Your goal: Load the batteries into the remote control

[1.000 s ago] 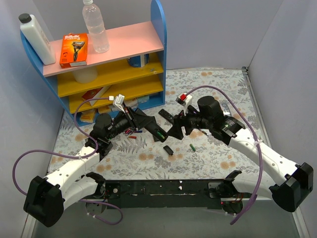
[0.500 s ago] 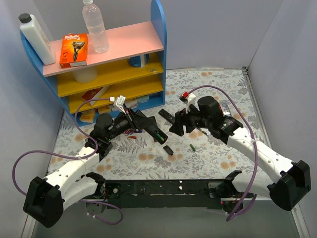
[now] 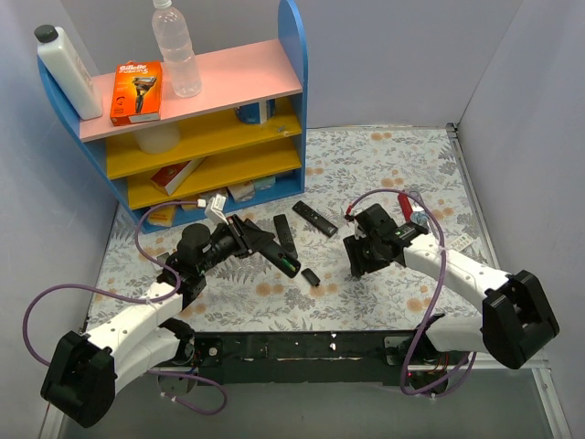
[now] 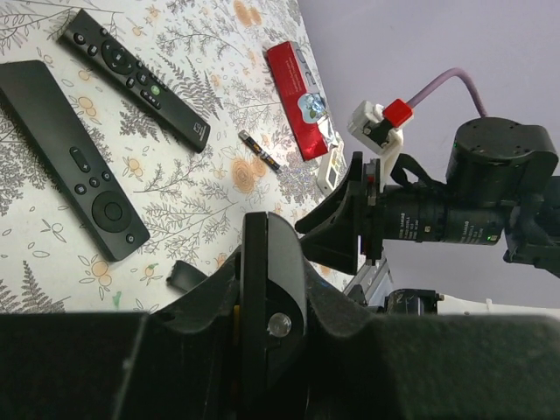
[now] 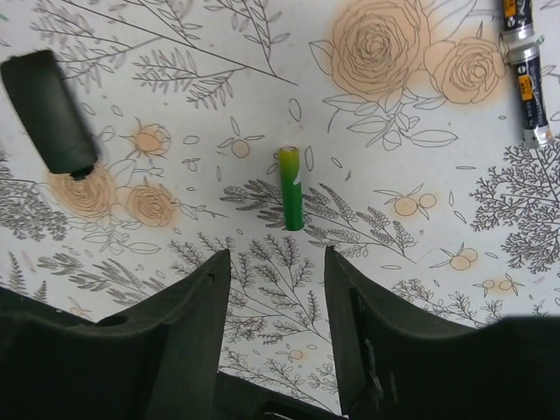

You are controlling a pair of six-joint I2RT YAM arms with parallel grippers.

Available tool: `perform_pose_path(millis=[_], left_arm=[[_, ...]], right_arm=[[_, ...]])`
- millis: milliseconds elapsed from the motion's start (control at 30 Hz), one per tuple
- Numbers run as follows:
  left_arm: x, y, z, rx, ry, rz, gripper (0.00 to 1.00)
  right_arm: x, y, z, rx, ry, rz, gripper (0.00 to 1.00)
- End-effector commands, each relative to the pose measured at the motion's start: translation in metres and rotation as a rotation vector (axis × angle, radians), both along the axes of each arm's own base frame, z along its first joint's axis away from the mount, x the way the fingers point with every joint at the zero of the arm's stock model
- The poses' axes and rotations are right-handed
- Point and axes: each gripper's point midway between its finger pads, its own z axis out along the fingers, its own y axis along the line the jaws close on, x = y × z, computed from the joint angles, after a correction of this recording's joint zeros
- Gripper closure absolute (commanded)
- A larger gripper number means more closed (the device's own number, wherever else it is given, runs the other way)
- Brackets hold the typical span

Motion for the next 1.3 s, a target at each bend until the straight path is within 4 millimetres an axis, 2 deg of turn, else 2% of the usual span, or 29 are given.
perform_pose_path(millis=[0, 133, 300, 767, 900, 1067, 1133, 1233, 1267], left_arm=[[0.003, 0.002, 0.005, -0.033, -0.004, 0.030, 1.00], [0.002, 0.003, 0.004, -0.030, 0.000, 0.031, 1.00], [0.002, 0.003, 0.002, -0.031, 0.007, 0.033, 1.00], [0.004, 0.000, 0.000, -0.051, 0.032, 0.027, 1.00], [0.004, -0.001, -0.001, -0.056, 0.035, 0.026, 1.00], [0.004, -0.002, -0.002, -0.064, 0.039, 0.023, 1.00], [0.003, -0.003, -0.003, -0.070, 0.044, 0.016, 1.00], [0.003, -0.005, -0.005, -0.079, 0.054, 0.009, 1.00], [0.002, -0.005, -0.004, -0.085, 0.054, 0.003, 1.00]], right_arm=[[0.000, -0.014, -0.017, -0.081, 0.022, -0.046, 0.49], [0.000, -0.018, -0.028, -0.115, 0.031, -0.049, 0.56], [0.004, -0.007, -0.032, -0.082, 0.034, -0.014, 0.63], [0.000, -0.003, -0.052, -0.142, 0.073, 0.030, 0.64], [0.001, -0.004, -0.052, -0.167, 0.068, 0.034, 0.80], [0.006, -0.002, -0.044, -0.185, 0.037, 0.055, 0.97], [0.005, 0.001, -0.037, -0.189, 0.027, 0.087, 0.99], [0.009, 0.014, -0.012, -0.175, -0.021, 0.147, 0.99], [0.014, 0.022, 0.003, -0.154, -0.058, 0.158, 0.99]])
